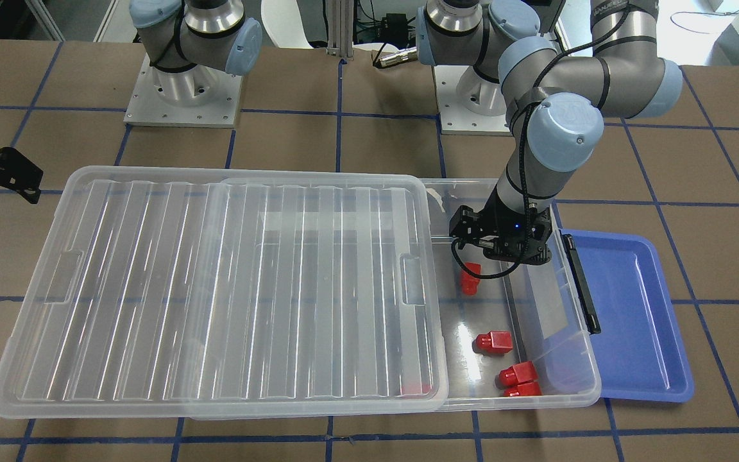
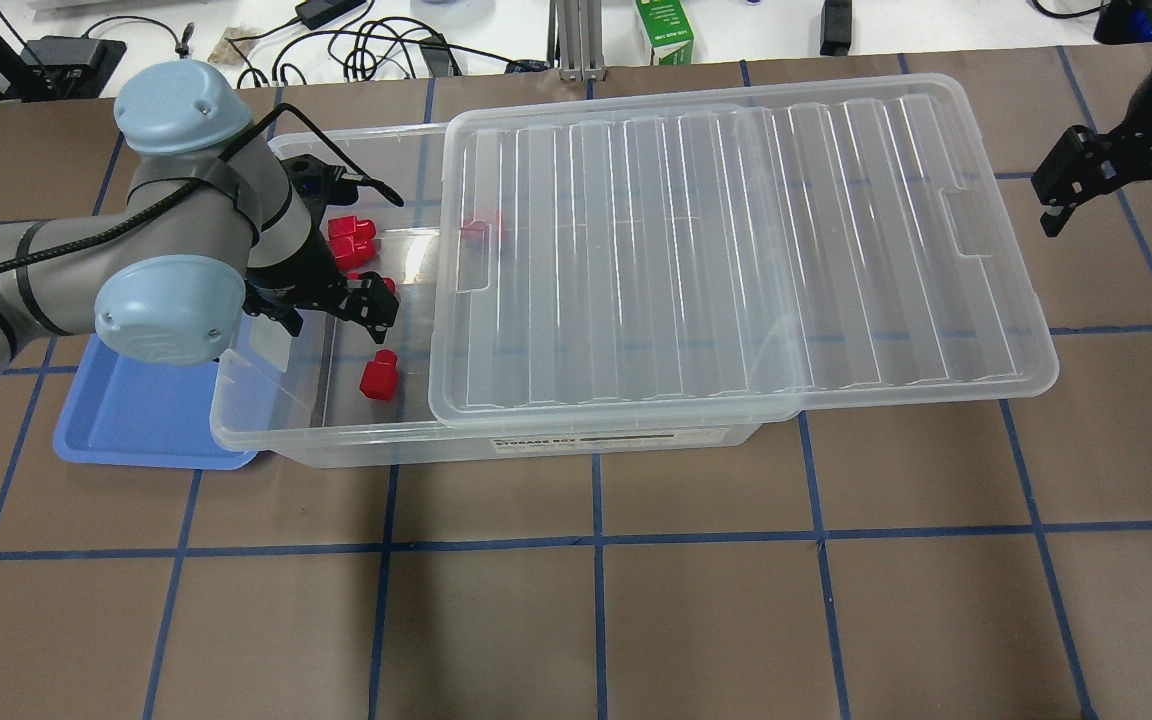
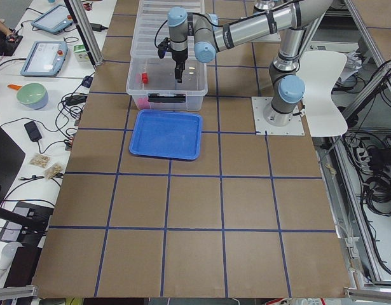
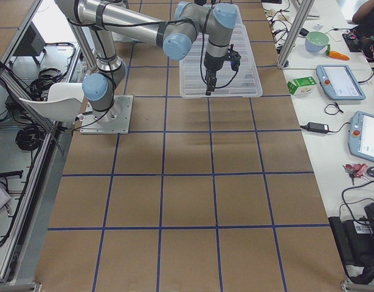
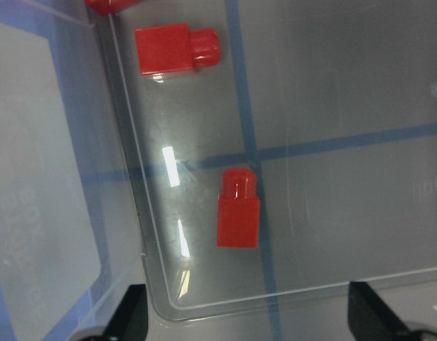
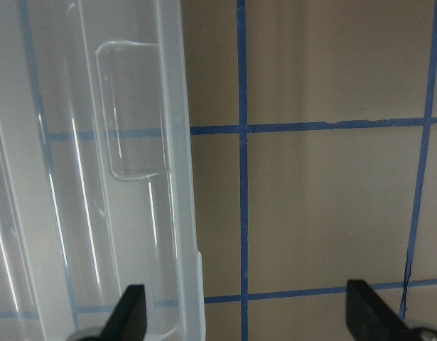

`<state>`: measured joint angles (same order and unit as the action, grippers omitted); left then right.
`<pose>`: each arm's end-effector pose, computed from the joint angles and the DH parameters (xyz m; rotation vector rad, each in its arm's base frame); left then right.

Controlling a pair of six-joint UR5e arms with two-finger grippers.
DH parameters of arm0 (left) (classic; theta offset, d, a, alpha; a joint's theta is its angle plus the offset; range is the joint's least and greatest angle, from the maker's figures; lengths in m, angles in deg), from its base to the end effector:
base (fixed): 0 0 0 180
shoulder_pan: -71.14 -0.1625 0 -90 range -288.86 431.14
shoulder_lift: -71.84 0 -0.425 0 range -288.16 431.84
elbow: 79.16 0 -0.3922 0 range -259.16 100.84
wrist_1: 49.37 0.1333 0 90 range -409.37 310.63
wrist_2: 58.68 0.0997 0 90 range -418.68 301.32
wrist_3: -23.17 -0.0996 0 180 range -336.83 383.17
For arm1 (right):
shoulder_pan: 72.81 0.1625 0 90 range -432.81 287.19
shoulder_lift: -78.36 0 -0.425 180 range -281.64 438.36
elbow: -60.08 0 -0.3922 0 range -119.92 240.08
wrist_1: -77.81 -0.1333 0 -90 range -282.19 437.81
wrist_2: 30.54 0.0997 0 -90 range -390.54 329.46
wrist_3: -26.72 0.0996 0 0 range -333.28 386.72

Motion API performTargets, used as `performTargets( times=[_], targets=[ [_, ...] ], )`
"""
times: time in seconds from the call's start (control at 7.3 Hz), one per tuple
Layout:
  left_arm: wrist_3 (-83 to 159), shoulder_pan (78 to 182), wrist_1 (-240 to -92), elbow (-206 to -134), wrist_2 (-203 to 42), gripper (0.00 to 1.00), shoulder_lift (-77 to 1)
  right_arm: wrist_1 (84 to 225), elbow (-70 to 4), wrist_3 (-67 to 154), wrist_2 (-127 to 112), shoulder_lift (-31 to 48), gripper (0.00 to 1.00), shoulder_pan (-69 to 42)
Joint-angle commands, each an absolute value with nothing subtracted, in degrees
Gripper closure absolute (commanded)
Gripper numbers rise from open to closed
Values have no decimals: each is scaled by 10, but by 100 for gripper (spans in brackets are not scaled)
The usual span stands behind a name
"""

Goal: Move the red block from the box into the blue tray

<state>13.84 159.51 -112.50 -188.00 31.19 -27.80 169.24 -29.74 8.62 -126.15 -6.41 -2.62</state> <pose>-0.1189 -0.5164 0.2921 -0.2105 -3.1293 -0.0435 -0.0609 -0.5336 0.4460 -0.0410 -3.0661 -0.1404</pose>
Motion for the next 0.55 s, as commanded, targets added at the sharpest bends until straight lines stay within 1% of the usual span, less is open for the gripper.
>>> performTargets(
  times=[0.0,0.41],
  targets=[
    [135,1596,-1103,-1887,298,0,-295,1700,-299,86,-1261,-64,0,-25],
    [139,1596,-1084,-1900,300,0,-308,1704,-301,85,-1262,-63,0,-26]
  ],
)
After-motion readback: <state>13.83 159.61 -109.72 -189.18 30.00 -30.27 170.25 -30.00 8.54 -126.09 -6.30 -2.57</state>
